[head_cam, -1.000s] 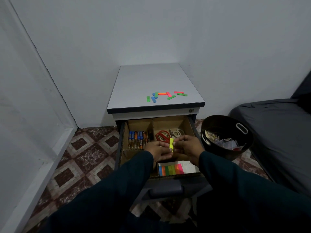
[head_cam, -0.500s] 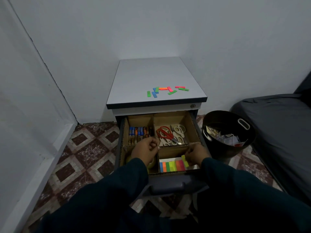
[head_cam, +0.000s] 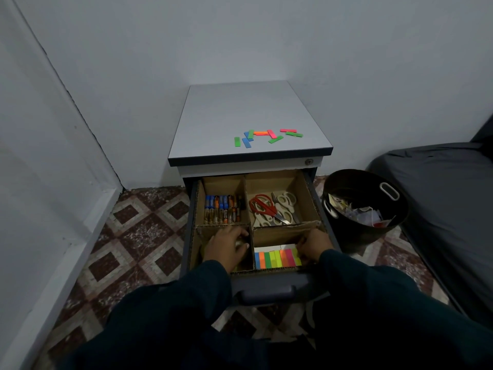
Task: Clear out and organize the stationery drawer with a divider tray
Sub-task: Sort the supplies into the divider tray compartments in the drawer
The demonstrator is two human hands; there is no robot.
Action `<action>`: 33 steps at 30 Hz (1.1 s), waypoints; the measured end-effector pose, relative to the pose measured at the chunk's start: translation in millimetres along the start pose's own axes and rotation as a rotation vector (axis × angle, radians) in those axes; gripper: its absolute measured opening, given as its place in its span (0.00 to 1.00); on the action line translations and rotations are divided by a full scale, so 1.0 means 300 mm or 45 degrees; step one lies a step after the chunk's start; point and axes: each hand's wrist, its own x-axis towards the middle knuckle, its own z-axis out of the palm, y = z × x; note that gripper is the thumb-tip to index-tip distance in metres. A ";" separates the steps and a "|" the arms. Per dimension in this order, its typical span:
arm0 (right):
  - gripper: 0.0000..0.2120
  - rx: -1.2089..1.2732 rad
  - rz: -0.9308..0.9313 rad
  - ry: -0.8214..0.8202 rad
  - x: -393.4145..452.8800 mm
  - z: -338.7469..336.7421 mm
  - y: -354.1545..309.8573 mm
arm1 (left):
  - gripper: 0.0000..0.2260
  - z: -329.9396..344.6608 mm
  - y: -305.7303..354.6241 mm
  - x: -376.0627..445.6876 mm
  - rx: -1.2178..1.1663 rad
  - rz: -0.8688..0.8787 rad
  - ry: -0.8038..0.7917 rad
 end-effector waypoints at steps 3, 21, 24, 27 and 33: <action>0.06 0.008 0.010 -0.024 0.001 -0.002 0.002 | 0.12 0.001 -0.002 0.003 -0.005 0.000 -0.005; 0.03 0.159 0.072 -0.107 -0.024 -0.058 -0.038 | 0.11 -0.018 0.028 0.016 -0.041 0.015 -0.002; 0.05 0.249 0.054 -0.138 -0.050 -0.118 -0.092 | 0.10 -0.047 0.050 0.047 -0.075 -0.005 0.040; 0.02 0.219 -0.018 -0.097 -0.060 -0.174 -0.140 | 0.09 -0.082 0.085 0.086 -0.167 -0.021 0.052; 0.03 0.269 -0.156 -0.064 -0.034 -0.274 -0.267 | 0.05 -0.180 0.179 0.193 -0.362 -0.096 0.125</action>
